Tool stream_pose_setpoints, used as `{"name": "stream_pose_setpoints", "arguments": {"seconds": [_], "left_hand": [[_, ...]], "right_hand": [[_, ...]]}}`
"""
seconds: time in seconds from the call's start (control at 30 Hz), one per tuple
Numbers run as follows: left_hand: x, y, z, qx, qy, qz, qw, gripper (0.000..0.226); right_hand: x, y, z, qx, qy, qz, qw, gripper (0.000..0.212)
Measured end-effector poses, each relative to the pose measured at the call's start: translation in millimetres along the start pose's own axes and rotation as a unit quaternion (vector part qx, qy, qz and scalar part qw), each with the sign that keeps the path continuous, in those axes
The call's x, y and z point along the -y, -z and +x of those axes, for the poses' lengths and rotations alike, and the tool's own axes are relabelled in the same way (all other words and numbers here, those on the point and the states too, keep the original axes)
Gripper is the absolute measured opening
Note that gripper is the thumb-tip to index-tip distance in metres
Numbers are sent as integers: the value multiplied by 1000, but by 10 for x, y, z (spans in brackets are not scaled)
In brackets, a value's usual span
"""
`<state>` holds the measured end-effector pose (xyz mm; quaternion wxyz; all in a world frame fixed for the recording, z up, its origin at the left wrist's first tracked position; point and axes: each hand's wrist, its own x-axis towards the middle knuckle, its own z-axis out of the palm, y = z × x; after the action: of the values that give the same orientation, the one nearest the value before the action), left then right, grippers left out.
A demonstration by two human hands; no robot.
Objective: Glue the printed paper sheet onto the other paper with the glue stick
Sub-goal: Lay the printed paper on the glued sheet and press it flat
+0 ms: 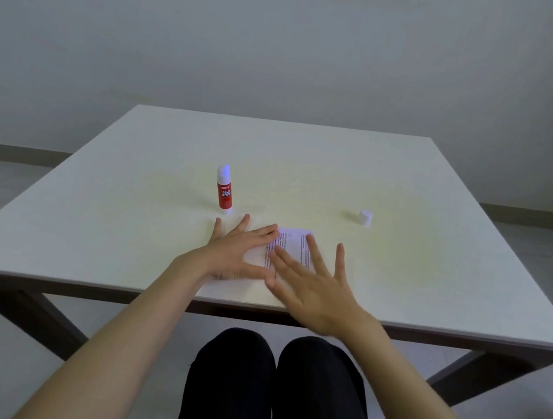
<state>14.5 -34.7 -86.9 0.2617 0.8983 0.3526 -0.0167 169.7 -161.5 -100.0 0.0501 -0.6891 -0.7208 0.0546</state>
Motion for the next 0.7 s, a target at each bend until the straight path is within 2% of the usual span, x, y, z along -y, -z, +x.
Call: {"name": "stream_pose_setpoints", "arguments": {"seconds": [0.1, 0.17, 0.33, 0.4, 0.53, 0.63, 0.7], "left_hand": [[-32, 31, 8, 12, 9, 8, 1000, 89], [-63, 52, 6, 18, 16, 20, 1000, 89], [-66, 61, 23, 15, 21, 35, 999, 87], [-55, 60, 23, 14, 17, 35, 999, 89], [-49, 74, 37, 32, 24, 45, 998, 99], [-58, 90, 59, 32, 22, 70, 997, 97], [-60, 88, 63, 30, 21, 74, 997, 95]], "right_hand": [[-136, 183, 270, 43, -65, -16, 997, 71], [-108, 222, 371, 47, -87, -27, 995, 73], [71, 0, 158, -9, 0, -29, 1000, 87], [0, 12, 175, -1, 0, -28, 1000, 81], [-147, 187, 398, 63, -46, -32, 996, 67], [-65, 168, 356, 46, -40, -47, 997, 77], [43, 45, 169, 13, 3, -25, 1000, 88]]}}
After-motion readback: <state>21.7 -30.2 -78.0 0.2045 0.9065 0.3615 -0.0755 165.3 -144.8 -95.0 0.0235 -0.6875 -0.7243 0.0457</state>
